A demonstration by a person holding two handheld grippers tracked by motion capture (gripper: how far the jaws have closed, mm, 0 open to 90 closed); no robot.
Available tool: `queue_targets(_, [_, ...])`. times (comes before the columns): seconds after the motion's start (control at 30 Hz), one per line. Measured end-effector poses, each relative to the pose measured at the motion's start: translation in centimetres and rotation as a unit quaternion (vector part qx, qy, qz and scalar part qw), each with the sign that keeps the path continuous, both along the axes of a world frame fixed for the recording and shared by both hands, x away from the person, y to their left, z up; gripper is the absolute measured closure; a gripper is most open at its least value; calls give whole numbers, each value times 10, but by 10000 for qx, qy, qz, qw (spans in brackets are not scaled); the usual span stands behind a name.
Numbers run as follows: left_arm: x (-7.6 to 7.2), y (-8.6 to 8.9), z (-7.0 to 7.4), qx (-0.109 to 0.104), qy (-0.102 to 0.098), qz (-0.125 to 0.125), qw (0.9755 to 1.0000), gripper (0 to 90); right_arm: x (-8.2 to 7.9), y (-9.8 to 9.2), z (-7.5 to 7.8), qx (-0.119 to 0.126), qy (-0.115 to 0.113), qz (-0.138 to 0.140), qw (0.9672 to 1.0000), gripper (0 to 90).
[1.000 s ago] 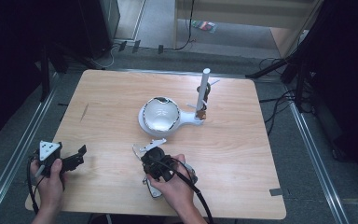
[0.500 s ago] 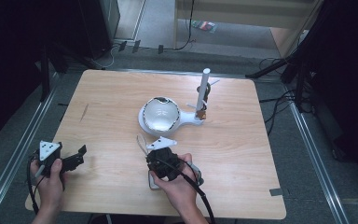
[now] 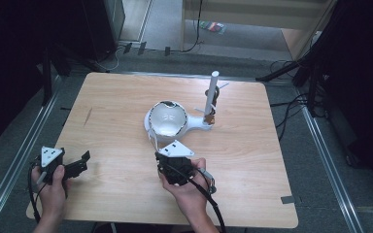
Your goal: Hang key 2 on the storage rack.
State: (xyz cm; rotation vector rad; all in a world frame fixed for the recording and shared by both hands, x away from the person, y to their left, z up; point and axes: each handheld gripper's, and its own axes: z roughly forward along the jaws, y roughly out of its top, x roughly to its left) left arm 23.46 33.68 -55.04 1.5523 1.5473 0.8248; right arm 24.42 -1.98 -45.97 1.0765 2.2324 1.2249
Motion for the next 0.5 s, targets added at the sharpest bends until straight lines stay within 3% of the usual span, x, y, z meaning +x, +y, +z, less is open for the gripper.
queue_targets(0.23, [0, 0, 0, -3, -1, -1, 10000, 90, -1, -6, 2, 78, -487, -65, 9988, 833])
queue_targets(0.5, [0, 0, 0, -6, 1, -3, 10000, 90, -3, -15, 4, 292, -1308, -264, 9906, 833])
